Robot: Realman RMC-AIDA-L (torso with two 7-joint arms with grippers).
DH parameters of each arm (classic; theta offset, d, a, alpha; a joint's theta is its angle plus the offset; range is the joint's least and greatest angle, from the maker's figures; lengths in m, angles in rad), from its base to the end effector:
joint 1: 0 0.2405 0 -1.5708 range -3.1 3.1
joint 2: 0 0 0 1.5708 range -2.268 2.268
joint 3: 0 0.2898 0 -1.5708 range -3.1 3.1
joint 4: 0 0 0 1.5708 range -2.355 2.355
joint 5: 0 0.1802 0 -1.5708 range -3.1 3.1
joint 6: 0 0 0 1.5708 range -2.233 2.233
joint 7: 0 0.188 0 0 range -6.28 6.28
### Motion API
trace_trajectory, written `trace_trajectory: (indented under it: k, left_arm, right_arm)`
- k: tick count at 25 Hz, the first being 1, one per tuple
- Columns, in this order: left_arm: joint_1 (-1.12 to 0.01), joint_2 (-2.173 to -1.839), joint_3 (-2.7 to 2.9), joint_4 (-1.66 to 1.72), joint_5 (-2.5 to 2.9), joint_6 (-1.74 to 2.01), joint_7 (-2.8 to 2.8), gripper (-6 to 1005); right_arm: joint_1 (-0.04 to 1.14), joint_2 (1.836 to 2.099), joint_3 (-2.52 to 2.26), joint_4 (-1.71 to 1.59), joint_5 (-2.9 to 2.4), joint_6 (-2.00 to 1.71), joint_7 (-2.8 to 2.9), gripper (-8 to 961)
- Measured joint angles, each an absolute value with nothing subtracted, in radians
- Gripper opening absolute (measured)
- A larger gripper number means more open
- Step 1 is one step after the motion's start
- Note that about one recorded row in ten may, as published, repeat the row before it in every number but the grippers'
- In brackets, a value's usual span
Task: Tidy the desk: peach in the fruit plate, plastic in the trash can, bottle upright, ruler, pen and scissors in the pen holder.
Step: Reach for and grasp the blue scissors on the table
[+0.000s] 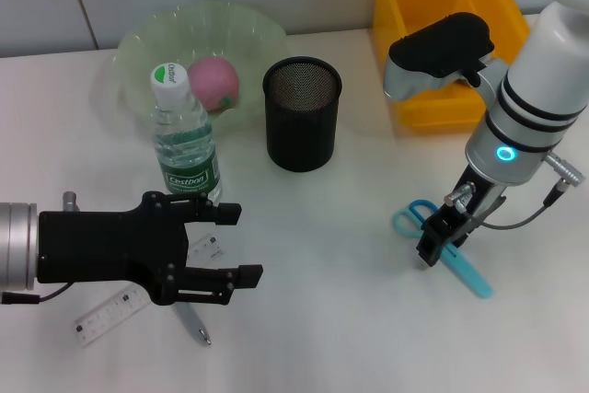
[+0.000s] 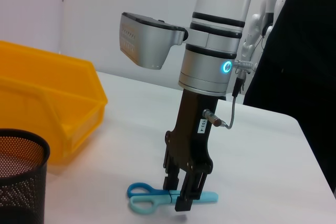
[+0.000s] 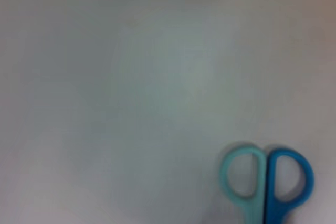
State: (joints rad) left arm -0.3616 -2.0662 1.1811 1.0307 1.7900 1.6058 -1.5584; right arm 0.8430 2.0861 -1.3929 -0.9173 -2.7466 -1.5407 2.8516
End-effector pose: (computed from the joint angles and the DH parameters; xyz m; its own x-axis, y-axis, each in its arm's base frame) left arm -0.2204 0.2844 -0.0629 0.8903 0.2373 0.3886 0.2635 -0.9645 -0.0148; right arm 0.2515 0.3638 -0.0813 0.4117 -0.8533 0.3201 -0.6650 -0.5214 -0.5347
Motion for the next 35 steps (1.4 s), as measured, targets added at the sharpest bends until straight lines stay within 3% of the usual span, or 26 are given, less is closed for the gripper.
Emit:
trace_trajectory:
  k: [10, 26, 35]
  left_arm:
    - [-0.362, -2.066, 1.181, 1.031, 1.790, 1.606, -1.558, 813]
    - [-0.359, -2.067, 1.181, 1.031, 1.787, 1.607, -1.560, 813]
    - [-0.358, -2.068, 1.181, 1.031, 1.786, 1.607, -1.559, 813]
  right_arm:
    - [0.842, 2.084, -1.397, -0.917, -2.751, -1.543, 2.852, 357]
    - [0.843, 2.084, -1.424, -0.917, -2.754, -1.542, 2.856, 349]
    - [0.844, 2.085, -1.441, -0.918, -2.754, -1.540, 2.860, 268]
